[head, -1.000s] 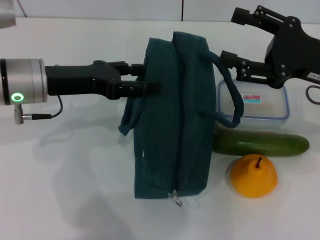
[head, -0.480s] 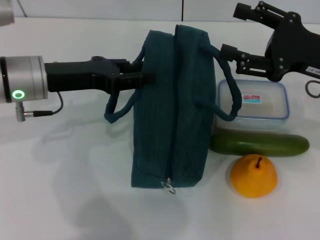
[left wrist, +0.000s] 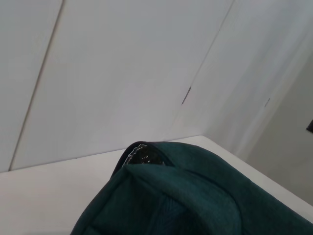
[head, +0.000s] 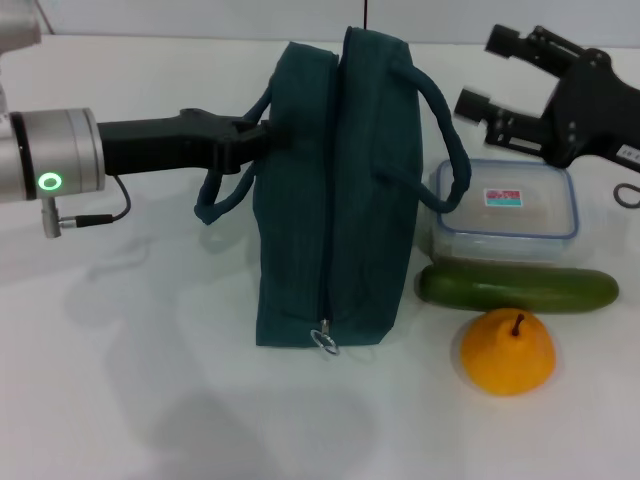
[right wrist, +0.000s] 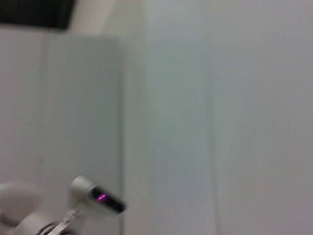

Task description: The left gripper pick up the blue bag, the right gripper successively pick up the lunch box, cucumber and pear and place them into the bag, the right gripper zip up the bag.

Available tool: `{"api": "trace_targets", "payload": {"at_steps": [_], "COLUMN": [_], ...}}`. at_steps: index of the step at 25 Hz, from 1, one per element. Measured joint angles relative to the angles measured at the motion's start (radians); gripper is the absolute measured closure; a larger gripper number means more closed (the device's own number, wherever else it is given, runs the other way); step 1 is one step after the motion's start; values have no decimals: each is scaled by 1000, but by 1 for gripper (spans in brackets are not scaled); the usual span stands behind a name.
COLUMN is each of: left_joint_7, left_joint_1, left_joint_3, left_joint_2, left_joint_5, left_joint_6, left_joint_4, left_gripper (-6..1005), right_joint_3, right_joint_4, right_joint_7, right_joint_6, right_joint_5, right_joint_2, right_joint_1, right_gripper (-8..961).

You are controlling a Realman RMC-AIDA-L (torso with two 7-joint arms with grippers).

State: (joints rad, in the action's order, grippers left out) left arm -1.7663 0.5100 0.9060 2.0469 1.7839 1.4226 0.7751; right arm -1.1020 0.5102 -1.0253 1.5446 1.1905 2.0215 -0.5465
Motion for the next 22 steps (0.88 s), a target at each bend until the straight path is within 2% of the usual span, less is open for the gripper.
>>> {"api": "trace_targets", "payload": {"at_steps": [3,6,8,10,17,22], "left_joint_7": [3,10,22,35,115,153], "left_joint_1": [-7,-12,-16,-21,-16,-16], "left_joint_3": [3,12,22,24,35,36], "left_joint_2": [0,2,3,4,10,16], "left_joint_5": [-1,2,4,7,14,15], "left_joint_6": [5,10,14,19,25,26], "left_joint_4": [6,9,9,8,-1,1], "left_gripper": [843,912,958,958,959,959], "right_joint_3": [-1,-6,-4,-1,-14,-110], "right_joint_4": [-152,-364,-471,-529,-574,-496], "right_joint_7": [53,118,97,14,-168,-207], "right_joint_6": [24,71,76,67,17,17], "right_joint_5": [-141,-359,-447,-489,-491,-391], "right_joint_2": [4,6,6,6,6,0], "right_joint_1": [11,13,18,48,85,107], "right_gripper": [133,133,133,133,134,134]}}
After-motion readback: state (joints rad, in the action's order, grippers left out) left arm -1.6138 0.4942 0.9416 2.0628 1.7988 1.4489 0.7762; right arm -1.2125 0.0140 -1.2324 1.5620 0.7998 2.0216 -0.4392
